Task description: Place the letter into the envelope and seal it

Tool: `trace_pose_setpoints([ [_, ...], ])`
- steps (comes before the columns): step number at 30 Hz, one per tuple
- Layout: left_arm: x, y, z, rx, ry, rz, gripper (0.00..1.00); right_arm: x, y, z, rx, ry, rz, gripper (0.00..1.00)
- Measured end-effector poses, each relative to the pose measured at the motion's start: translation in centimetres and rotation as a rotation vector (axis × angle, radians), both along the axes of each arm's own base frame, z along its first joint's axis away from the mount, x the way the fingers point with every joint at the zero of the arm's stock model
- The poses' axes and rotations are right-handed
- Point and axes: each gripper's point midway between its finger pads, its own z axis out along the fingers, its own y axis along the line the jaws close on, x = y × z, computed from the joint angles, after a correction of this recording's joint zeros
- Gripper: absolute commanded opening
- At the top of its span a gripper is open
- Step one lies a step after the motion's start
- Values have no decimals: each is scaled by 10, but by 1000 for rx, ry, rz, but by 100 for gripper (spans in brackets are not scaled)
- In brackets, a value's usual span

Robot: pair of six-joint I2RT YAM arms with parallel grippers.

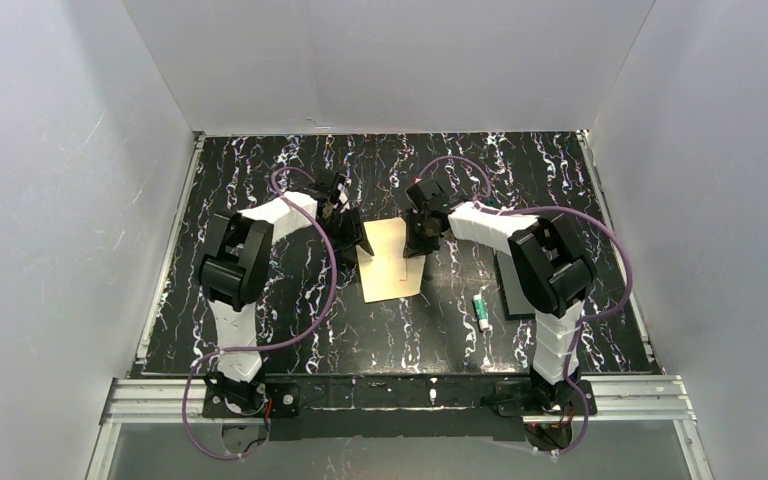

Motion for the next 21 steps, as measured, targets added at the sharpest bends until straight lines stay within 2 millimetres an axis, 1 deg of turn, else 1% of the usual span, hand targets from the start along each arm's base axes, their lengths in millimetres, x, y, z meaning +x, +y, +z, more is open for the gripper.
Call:
trace_pose_setpoints([
  [6,-1,-6,-1,-43,16,-15,41,2,16,0,73,3,35,21],
  [12,-2,-9,0,-62,22,-24,41,6,26,1,117,2,55,20],
  [17,0,-12,-1,-75,21,-54,39,8,32,2,146,-7,71,23],
  [18,1,-13,-1,-76,19,-63,39,10,33,2,149,-11,70,23],
  [19,1,-13,-1,-76,18,-73,38,11,33,1,153,-15,68,26],
  [21,1,-12,-1,-71,16,-89,38,15,33,2,165,-23,65,36],
])
